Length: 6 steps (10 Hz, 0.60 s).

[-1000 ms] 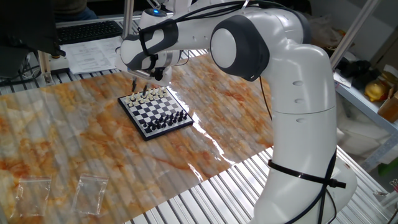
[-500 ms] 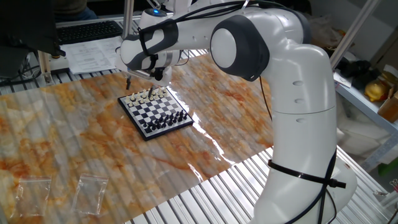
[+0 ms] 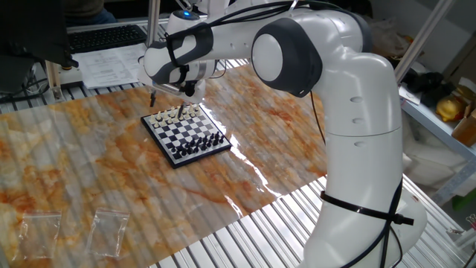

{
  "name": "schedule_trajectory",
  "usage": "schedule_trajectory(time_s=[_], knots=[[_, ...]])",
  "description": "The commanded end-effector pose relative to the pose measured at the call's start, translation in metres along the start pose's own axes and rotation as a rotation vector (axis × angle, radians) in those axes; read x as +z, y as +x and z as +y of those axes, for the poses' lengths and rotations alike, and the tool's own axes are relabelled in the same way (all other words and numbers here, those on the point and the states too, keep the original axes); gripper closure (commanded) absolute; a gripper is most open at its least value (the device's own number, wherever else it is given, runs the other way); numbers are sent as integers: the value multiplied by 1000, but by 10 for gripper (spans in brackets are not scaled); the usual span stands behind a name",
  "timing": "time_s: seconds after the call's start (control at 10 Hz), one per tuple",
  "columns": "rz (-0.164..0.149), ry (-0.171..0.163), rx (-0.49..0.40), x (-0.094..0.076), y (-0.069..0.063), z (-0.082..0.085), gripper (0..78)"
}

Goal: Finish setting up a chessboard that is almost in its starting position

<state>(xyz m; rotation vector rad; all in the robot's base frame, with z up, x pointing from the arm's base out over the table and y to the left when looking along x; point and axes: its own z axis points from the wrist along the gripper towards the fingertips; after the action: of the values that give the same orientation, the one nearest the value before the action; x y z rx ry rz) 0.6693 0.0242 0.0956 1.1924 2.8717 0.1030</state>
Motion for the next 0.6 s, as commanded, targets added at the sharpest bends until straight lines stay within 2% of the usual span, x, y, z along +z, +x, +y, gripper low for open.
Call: schedule_trajectory(time_s=[0.1,0.6], knots=[[-8,4,14,-5,-1,0,1],[-6,5,-7,-13,-2,-1,1]])
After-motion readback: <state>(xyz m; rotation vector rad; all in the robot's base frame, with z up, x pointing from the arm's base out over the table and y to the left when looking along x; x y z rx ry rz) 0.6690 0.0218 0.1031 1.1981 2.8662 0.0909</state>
